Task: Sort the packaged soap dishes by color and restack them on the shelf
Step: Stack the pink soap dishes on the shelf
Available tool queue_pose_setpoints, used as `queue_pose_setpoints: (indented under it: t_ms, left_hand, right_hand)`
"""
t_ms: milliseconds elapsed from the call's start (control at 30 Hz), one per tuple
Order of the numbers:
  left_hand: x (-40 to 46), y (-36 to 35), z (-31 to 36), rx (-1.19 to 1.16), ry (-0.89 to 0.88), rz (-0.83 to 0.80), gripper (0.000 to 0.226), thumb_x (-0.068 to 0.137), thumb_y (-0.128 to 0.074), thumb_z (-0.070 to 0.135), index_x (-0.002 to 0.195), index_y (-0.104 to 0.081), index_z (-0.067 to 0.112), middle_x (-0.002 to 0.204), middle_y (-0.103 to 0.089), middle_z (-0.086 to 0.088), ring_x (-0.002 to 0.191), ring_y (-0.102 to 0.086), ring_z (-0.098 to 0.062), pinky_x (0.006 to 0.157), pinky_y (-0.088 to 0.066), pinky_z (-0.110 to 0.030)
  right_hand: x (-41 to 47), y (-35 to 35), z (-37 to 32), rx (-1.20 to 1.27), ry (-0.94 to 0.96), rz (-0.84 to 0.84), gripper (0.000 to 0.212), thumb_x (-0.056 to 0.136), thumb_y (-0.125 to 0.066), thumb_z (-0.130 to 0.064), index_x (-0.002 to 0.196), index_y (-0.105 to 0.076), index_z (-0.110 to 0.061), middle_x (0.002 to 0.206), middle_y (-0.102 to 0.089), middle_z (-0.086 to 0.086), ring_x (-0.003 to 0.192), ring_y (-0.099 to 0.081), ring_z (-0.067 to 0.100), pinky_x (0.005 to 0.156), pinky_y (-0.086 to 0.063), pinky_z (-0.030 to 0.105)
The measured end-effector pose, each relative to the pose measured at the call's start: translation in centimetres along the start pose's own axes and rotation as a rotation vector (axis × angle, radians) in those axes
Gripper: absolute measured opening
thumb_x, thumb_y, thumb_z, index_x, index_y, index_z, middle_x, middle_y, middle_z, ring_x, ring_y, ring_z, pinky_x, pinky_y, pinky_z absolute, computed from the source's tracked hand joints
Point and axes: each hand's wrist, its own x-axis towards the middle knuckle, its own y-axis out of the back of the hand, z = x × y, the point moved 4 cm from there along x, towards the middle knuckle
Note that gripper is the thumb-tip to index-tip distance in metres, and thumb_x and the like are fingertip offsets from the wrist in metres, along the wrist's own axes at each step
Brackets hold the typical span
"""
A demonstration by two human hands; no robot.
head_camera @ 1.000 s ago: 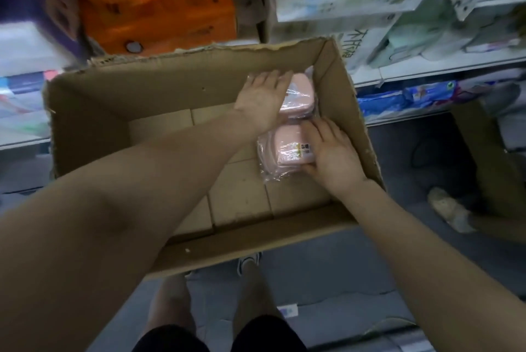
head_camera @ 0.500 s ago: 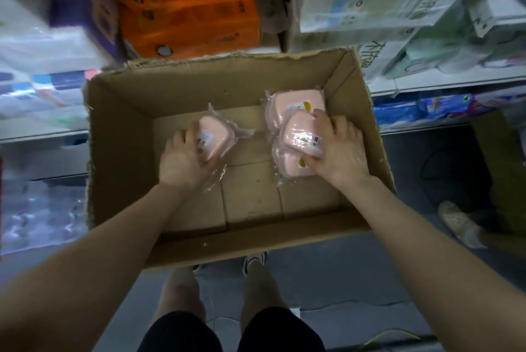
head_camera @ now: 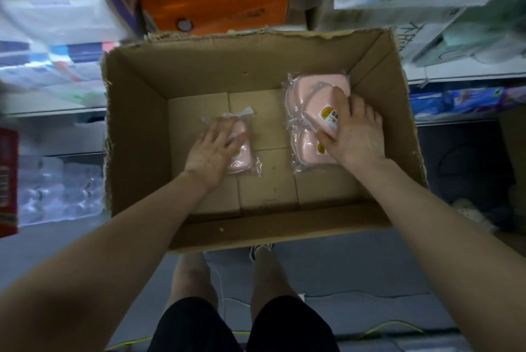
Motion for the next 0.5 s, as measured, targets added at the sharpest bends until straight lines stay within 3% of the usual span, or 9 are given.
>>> queue_pose_setpoints:
  t_ms: [100, 233, 333, 400, 500]
  left_hand:
    - [1.4, -0.4, 0.1, 0.355, -0.219, -0.074, 0.091, 0.093, -0.053, 0.014, 0.151, 0.015, 0.031, 0.157, 0.030, -0.007, 0.143, 0.027, -0.033, 0.120, 0.005, -0.044]
    - [2.9, -0.5, 0.2, 0.549, -0.326, -0.042, 0.081, 0.095, -0.051, 0.030, 0.152, 0.007, 0.027, 0.159, 0.023, -0.004, 0.144, 0.025, -0.034, 0.120, 0.005, -0.046]
    - [2.5, 0.3, 0.3, 0.405, -0.289, -0.033, 0.071, 0.095, -0.050, 0.034, 0.151, -0.009, 0.019, 0.162, -0.006, -0.006, 0.149, 0.007, -0.029, 0.121, 0.004, -0.041]
    - [1.4, 1.4, 0.3, 0.194, -0.235, 0.003, 0.072, 0.088, -0.057, 0.047, 0.143, -0.025, 0.016, 0.151, -0.030, -0.009, 0.145, -0.018, -0.027, 0.121, -0.006, -0.038]
    - [-1.1, 3.2, -0.6, -0.074, -0.128, 0.047, 0.085, 0.074, -0.062, 0.068, 0.135, -0.035, 0.015, 0.138, -0.044, -0.008, 0.130, -0.039, -0.026, 0.115, -0.022, -0.035]
  right_hand:
    - [0.0, -0.4, -0.1, -0.015, -0.011, 0.000, 0.090, 0.077, -0.068, -0.050, 0.149, -0.030, -0.014, 0.124, -0.048, 0.020, 0.105, -0.050, 0.040, 0.090, -0.040, 0.049]
    - [-0.1, -0.5, -0.2, -0.032, -0.023, -0.029, 0.090, 0.078, -0.068, -0.051, 0.150, -0.028, -0.015, 0.124, -0.047, 0.020, 0.105, -0.049, 0.041, 0.088, -0.040, 0.050]
    - [-0.2, 0.1, -0.2, -0.019, -0.052, -0.071, 0.092, 0.078, -0.069, -0.052, 0.152, -0.026, -0.017, 0.125, -0.046, 0.020, 0.106, -0.049, 0.040, 0.088, -0.040, 0.049]
    - [-0.5, 0.8, -0.4, -0.004, -0.051, -0.076, 0.094, 0.077, -0.071, -0.054, 0.152, -0.026, -0.018, 0.123, -0.047, 0.020, 0.104, -0.050, 0.040, 0.086, -0.040, 0.048]
    - [-1.1, 2.5, -1.3, -0.005, -0.017, -0.063, 0.094, 0.075, -0.071, -0.056, 0.150, -0.029, -0.018, 0.118, -0.048, 0.019, 0.098, -0.051, 0.039, 0.081, -0.042, 0.047]
